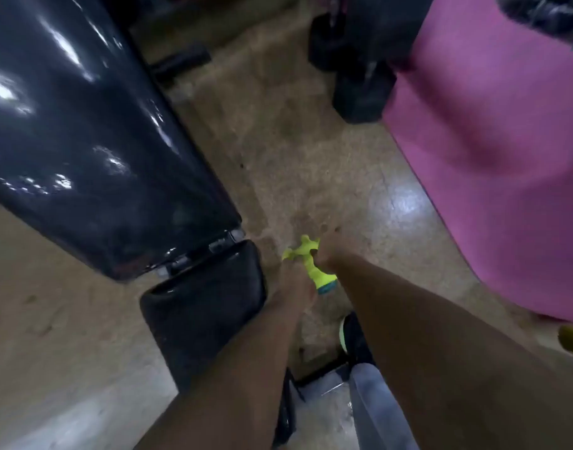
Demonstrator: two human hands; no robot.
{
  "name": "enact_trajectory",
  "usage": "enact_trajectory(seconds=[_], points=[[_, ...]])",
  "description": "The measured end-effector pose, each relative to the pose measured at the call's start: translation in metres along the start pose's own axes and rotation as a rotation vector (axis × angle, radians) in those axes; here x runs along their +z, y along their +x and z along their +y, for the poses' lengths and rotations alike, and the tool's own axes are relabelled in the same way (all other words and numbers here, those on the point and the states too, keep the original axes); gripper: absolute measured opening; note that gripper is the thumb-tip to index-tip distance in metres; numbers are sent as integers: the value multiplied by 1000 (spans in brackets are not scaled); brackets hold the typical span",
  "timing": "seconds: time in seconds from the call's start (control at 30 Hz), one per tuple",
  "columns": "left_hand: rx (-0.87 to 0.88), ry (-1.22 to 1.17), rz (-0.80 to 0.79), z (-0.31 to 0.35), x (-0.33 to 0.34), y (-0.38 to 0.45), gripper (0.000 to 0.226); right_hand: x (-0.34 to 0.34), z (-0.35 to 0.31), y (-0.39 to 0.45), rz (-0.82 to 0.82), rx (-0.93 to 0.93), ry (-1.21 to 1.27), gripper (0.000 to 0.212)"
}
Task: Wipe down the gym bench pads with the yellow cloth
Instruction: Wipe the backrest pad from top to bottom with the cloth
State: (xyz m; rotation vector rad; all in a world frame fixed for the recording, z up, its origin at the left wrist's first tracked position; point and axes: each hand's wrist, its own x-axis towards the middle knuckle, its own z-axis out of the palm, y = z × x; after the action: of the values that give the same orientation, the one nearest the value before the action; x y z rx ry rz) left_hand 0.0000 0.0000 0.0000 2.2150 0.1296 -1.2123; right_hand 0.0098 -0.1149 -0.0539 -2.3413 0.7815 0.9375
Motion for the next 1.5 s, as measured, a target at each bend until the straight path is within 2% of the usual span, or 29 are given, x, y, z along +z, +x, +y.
enact_trajectory(seconds=[0.13,0.23,0.3,0.4,0.47,0.53,0.6,0.73,0.8,0.87,0.97,1.1,1.2,1.23,1.33,1.5], points=[[-102,100,137,-29,33,47,58,41,23,21,-29,34,58,69],[-99,-101,176,-38,42,69,51,62,34,39,-24,39,135,72],[-90,-138,184,-41,44,81,50,71,38,49,-40,42,148,70],[-160,-70,188,-51,50,95,51,80,39,56,20,48,144,56],[-212,-62,261,-52,51,98,44,80,39,58,110,49,163,42],[-216,-71,316,-46,46,96,33,74,35,56,146,48,133,31],[-210,-105,312,-37,38,93,20,62,25,50,144,58,112,32],[-177,-130,309,-9,9,78,23,19,-5,33,174,41,90,34],[-145,-115,355,12,-22,61,28,-19,-30,22,262,-20,74,42],[-72,-119,418,39,-59,43,35,-62,-60,20,347,-105,23,41],[148,-239,549,83,-120,6,30,-135,-109,8,445,-239,17,24],[412,-341,698,131,-222,-53,17,-230,-179,-43,719,-527,271,19],[599,-394,824,168,-303,-109,13,-291,-234,-108,835,-700,545,41],[657,-422,860,180,-329,-129,12,-309,-251,-130,850,-753,632,41],[778,-501,896,213,-397,-188,9,-360,-303,-191,749,-787,929,35],[804,-571,966,250,-488,-258,5,-428,-375,-255,283,-772,1131,22]])
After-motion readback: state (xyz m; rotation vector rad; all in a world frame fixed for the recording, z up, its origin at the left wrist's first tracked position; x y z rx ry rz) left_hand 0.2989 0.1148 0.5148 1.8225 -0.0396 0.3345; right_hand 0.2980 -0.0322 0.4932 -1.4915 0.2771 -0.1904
